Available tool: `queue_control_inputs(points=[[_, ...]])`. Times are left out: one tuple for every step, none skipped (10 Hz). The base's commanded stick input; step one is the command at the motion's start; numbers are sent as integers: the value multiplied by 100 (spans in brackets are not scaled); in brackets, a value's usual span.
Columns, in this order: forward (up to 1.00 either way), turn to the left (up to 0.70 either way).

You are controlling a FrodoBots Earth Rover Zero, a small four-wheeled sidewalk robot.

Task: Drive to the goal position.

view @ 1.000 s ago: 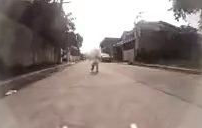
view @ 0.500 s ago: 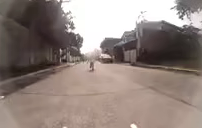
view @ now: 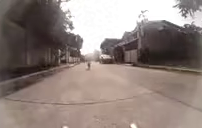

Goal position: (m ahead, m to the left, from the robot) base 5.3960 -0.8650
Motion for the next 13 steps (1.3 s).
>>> queue_control_inputs(points=[[70, 1], [70, 1], [70, 1], [70, 1], [70, 1], [70, 1], [70, 1], [70, 1], [70, 1], [70, 1], [70, 1], [70, 1], [70, 1]])
